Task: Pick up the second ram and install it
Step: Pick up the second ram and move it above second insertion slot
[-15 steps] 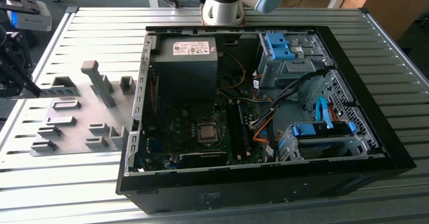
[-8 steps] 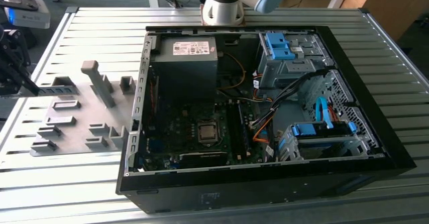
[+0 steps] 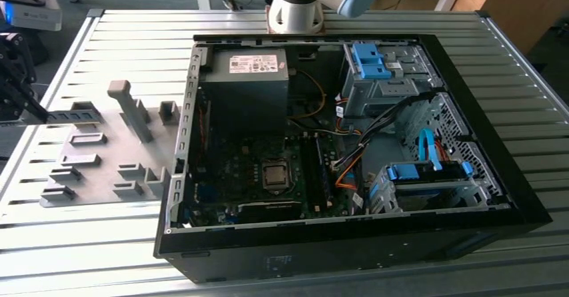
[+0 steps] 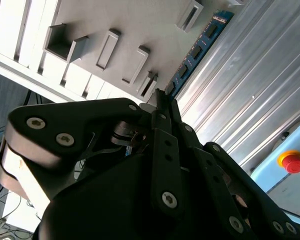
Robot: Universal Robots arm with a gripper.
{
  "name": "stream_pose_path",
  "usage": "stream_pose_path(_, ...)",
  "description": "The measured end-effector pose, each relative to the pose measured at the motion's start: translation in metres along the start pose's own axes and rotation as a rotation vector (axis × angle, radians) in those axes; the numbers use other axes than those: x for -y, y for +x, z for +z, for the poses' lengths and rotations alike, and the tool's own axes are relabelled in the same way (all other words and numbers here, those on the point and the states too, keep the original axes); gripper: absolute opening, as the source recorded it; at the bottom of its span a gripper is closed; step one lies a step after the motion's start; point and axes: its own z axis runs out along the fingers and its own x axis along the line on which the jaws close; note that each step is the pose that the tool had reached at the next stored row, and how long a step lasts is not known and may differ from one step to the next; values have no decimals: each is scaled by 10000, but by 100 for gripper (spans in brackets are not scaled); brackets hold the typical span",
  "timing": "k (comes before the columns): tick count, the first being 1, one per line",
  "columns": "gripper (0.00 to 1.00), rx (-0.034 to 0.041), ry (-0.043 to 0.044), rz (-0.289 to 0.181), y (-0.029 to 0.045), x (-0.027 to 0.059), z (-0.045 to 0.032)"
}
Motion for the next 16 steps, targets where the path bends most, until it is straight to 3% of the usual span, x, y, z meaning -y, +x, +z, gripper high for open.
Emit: stream_pose_path(16, 14, 0, 0, -1, -15, -5, -178)
